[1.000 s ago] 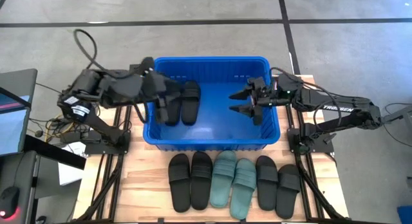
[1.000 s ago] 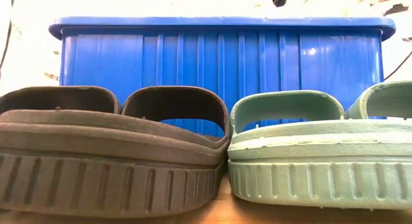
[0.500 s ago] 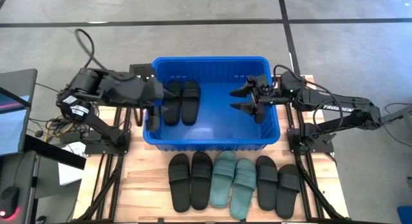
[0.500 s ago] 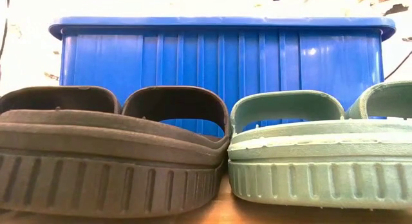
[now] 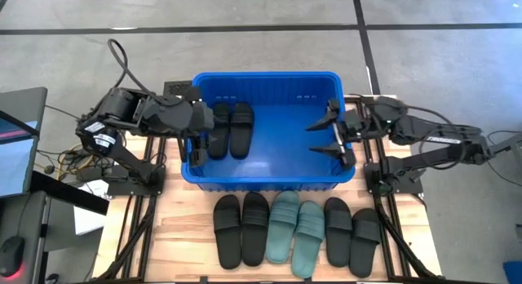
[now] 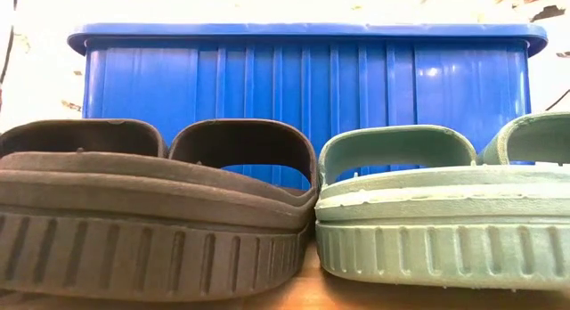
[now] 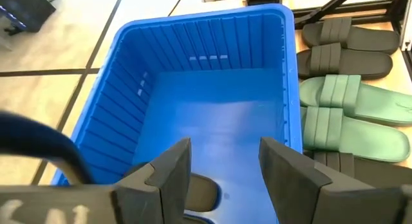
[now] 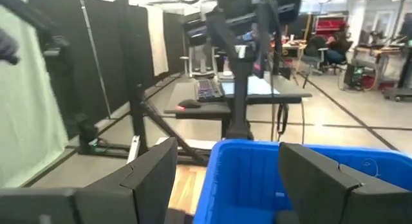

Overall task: Pick and place slides into bin
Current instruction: Put the right green slide into the blue bin

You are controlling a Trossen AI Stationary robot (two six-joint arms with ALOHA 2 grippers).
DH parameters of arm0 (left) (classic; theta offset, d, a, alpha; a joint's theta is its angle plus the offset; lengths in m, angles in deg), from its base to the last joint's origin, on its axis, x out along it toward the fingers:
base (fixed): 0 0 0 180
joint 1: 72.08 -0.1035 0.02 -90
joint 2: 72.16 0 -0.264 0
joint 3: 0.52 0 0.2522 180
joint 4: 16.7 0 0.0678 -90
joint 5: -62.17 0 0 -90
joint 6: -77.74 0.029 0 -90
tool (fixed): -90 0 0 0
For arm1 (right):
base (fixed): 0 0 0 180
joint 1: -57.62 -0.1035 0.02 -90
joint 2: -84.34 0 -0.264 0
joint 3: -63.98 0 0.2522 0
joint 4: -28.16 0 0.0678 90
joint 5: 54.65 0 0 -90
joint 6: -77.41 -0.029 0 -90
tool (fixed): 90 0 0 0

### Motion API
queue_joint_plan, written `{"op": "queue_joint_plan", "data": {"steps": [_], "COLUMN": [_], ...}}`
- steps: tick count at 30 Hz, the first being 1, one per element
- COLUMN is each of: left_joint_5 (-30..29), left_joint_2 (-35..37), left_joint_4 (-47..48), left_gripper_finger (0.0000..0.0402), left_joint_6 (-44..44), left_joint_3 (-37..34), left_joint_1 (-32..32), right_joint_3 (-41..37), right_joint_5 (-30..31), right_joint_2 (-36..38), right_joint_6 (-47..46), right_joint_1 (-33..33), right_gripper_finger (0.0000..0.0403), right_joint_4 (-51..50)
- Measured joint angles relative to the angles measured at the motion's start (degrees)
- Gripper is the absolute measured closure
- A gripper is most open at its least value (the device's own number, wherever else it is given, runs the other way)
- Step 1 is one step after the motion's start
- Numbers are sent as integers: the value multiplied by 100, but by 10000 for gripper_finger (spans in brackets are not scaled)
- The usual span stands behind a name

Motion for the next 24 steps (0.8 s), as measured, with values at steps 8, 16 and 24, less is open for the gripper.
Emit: {"op": "queue_joint_plan", "data": {"steps": [8, 16, 24], "left_joint_5": [-117, -532, -1082], "left_joint_2": [116, 218, 263], "left_joint_4": [-9, -25, -112], "left_gripper_finger": [230, 230, 230], "left_joint_6": [92, 62, -1], "left_joint_3": [0, -2, -4], "left_joint_1": [77, 276, 614], "right_joint_3": [2, -310, -753], "right_joint_5": [266, 1079, 1209], "right_joint_2": [867, 1587, 2080], "right_joint_6": [10, -92, -339], "right_joint_1": [-270, -694, -938], "right_gripper_finger": [148, 148, 148], "right_joint_4": [-913, -1231, -1223]}}
